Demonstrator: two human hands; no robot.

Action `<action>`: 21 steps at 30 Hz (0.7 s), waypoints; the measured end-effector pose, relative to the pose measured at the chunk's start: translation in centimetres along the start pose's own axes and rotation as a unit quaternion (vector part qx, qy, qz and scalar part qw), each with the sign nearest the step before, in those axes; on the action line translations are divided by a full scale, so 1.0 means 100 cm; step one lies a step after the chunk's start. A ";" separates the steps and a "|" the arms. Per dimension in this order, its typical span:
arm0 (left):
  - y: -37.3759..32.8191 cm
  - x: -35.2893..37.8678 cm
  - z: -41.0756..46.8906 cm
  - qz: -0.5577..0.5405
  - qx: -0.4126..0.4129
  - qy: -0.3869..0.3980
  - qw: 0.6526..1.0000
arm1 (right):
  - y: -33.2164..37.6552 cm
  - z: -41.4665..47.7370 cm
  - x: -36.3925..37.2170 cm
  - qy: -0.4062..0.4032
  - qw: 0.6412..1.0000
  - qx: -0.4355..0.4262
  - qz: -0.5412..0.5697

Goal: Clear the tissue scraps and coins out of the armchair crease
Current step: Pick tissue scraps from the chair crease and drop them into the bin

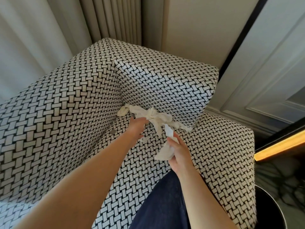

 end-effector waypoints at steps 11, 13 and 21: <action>0.013 -0.005 0.001 -0.098 -0.028 -0.011 0.995 | 0.002 0.001 0.001 -0.010 1.000 0.024 -0.004; 0.021 -0.010 -0.005 -0.120 -0.019 -0.019 0.992 | 0.002 0.000 0.001 -0.020 0.999 0.027 -0.003; 0.050 -0.021 -0.040 -0.164 0.022 -0.021 0.986 | 0.002 0.000 0.001 -0.037 0.999 0.013 -0.015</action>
Point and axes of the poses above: each hand's wrist, its own z-axis towards the middle knuckle, its own x-axis out of the palm, y = z × x, the point moved 2 cm from there along z, towards the middle knuckle, and after that the axes turned 6 degrees about x, right-handed, at the moved point
